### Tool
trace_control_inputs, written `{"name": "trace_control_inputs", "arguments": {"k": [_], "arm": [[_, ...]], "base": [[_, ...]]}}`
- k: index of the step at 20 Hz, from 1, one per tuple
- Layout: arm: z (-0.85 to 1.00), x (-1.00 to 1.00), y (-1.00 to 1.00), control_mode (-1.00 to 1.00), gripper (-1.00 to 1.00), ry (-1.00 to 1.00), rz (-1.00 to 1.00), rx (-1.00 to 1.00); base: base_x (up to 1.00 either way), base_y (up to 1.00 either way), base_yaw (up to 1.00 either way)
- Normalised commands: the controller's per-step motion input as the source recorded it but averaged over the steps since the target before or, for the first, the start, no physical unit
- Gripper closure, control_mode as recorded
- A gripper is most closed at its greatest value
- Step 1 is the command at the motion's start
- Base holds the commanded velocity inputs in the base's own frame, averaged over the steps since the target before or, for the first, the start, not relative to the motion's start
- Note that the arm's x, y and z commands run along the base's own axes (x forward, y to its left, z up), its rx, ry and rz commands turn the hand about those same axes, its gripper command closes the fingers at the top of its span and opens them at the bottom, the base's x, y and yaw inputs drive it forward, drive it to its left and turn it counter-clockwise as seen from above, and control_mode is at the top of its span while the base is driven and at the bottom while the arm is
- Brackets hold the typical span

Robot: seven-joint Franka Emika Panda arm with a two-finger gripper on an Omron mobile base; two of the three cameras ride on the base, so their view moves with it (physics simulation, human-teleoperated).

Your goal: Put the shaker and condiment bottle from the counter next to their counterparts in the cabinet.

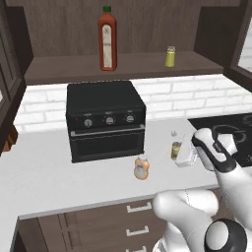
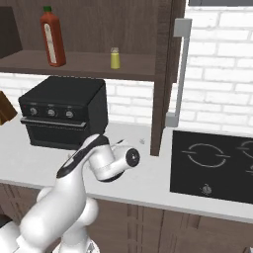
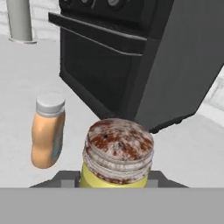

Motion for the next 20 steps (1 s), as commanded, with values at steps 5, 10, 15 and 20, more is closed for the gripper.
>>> {"name": "trace_control_inputs", "arguments": {"k": [5,10,15,20], "arm": [[0.34,-0.18,-0.25,-1.00,1.00,0.11,-0.33,-0.04],[0.49,-0.10,-0.14,-1.00,1.00,0.15,-0.24,-0.10],[0.83,-0.02,-0.08,-1.00,1.00,0.05,-0.22,-0.02],[0.90,0.00,-0.14,-1.00,1.00,0.02,-0.24,0.00]], "base": [[0.00,0.00,0.00],[0.00,0.00,0.00],[0.00,0.00,0.00],[0.00,0.00,0.00]]}}
